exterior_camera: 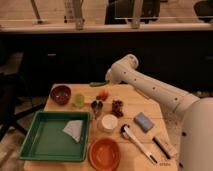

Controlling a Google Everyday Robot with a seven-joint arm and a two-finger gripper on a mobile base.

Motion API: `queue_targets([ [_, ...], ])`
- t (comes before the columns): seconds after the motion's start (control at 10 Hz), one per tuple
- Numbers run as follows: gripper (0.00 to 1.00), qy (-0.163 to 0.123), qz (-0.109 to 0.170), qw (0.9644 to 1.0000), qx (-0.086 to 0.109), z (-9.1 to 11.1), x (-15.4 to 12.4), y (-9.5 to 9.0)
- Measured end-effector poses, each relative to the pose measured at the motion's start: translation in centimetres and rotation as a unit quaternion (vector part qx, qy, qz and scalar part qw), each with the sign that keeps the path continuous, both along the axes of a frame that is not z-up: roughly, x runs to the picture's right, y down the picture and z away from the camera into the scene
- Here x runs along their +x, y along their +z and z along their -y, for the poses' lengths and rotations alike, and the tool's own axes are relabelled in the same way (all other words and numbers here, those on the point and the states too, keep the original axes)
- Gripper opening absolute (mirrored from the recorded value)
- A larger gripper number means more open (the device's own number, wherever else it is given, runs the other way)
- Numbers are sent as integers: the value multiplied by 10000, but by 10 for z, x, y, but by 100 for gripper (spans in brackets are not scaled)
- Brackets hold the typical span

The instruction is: Place pepper in purple bowl

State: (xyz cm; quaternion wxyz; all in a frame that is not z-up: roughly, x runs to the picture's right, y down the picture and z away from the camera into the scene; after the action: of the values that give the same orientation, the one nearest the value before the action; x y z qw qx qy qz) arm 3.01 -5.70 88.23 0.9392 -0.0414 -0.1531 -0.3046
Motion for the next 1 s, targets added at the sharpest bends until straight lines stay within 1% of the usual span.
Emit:
queue_targets([
  [0.3,0,-170,154,9997,-41,7,-29,11],
  [1.0,0,-148,139,9998,-51,7,-26,11],
])
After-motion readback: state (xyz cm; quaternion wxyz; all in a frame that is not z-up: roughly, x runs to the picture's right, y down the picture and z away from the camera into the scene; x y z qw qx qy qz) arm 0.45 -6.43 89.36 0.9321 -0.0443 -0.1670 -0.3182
